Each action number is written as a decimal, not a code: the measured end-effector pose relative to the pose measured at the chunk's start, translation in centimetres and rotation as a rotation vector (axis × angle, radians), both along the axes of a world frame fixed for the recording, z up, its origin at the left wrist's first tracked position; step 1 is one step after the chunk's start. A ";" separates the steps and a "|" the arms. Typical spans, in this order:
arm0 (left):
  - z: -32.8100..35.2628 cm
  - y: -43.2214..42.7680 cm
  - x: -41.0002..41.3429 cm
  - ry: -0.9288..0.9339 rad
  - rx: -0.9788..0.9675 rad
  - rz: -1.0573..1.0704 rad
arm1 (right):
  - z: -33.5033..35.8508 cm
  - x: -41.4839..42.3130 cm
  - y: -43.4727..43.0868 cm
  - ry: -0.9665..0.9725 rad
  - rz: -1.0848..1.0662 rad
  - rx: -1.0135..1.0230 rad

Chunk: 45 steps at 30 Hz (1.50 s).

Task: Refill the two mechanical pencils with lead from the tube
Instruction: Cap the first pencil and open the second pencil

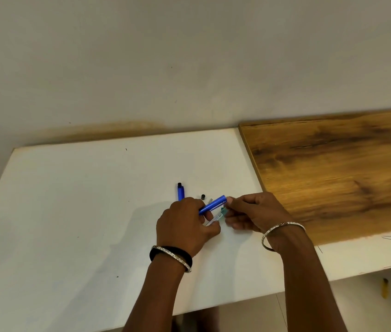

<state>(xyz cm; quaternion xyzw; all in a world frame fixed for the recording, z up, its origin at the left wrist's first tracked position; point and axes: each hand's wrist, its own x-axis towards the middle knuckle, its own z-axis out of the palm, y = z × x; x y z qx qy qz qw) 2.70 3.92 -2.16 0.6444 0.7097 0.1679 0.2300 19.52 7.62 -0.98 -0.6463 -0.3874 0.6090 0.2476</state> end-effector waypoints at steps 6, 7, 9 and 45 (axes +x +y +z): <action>0.3 0.1 -0.7 -0.064 0.131 0.053 | 0.3 -0.4 -0.1 0.230 -0.027 0.086; 0.4 0.2 -0.9 -0.120 0.134 0.065 | 0.3 -0.5 -0.1 0.262 -0.048 0.098; 0.6 0.4 -1.5 -0.279 0.128 0.109 | 0.4 -0.7 0.0 0.338 -0.100 0.111; 0.8 0.8 -3.8 -0.706 0.126 0.293 | 0.1 -2.5 0.6 0.397 -0.160 0.214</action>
